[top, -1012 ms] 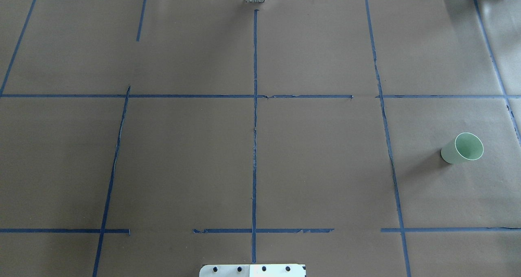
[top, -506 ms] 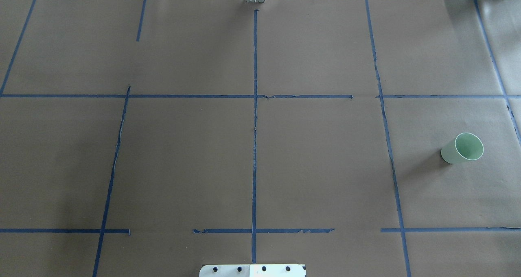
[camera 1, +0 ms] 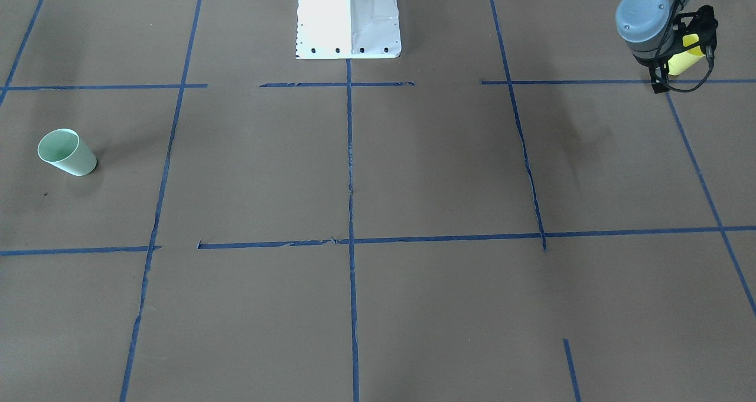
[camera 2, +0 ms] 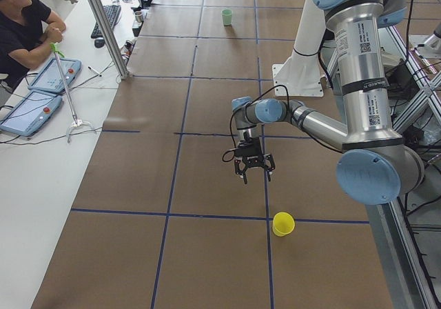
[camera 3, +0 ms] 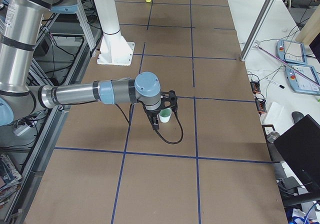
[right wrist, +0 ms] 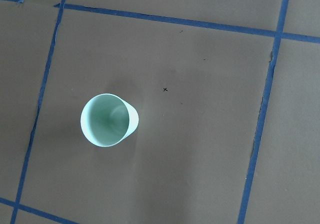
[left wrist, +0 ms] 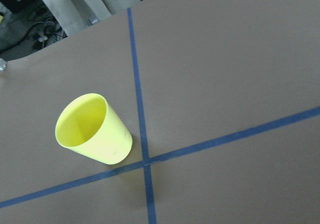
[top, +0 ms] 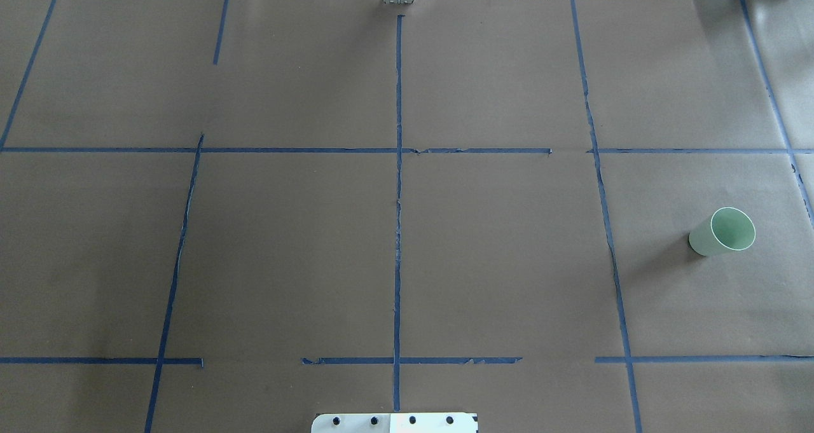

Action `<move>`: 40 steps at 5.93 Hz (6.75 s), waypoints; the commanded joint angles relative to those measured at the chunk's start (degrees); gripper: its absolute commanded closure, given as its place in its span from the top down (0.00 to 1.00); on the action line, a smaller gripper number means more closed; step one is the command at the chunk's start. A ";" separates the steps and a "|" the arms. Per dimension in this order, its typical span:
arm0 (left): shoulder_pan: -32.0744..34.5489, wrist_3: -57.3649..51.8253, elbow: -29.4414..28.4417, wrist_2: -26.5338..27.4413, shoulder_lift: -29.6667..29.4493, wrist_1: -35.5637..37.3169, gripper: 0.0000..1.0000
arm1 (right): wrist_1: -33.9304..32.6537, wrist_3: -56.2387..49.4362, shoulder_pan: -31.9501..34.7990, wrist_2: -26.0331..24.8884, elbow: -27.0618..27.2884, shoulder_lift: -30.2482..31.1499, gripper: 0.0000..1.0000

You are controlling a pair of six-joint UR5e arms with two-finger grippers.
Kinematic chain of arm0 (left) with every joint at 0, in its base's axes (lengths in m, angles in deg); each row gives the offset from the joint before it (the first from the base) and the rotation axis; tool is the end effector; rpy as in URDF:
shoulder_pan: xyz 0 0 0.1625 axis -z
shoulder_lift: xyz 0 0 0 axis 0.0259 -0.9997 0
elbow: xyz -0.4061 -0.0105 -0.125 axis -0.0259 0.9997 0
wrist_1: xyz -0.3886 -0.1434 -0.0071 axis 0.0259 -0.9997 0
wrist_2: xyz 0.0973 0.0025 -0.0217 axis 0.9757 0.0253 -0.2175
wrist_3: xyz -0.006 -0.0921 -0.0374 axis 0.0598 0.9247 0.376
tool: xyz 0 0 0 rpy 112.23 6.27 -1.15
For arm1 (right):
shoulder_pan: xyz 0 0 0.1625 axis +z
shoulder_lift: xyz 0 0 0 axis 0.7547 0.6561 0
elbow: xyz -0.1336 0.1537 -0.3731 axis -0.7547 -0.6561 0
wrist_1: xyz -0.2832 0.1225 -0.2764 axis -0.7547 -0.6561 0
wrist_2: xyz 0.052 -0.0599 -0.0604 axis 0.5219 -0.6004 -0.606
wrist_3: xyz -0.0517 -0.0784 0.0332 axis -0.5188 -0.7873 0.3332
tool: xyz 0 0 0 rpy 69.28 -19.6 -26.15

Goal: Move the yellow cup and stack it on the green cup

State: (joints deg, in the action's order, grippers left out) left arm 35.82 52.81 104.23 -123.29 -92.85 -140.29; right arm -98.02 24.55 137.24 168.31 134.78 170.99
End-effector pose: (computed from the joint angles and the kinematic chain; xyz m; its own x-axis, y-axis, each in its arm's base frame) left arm 0.2270 -0.2942 0.5798 0.1468 -0.9565 0.2522 0.9884 0.1516 -0.0004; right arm 0.0424 -0.3539 0.5481 0.5859 -0.2157 0.7811 0.0777 0.9744 0.2108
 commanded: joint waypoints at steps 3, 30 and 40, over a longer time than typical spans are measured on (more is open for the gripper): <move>-7.07 20.68 -15.32 0.79 -2.31 2.53 1.00 | 4.96 0.22 0.00 0.69 -0.35 3.67 1.00; 5.74 -49.48 -32.16 48.34 -25.85 -47.10 0.05 | 4.96 0.40 -1.76 6.22 1.93 3.94 1.00; 2.52 -92.90 -21.00 18.28 -31.11 -67.34 0.00 | 10.82 10.60 -3.94 8.42 1.93 0.17 1.00</move>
State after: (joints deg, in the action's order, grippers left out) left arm 40.09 -35.70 81.96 -104.84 -122.15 -207.62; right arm -89.24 29.35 134.68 176.75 136.72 172.38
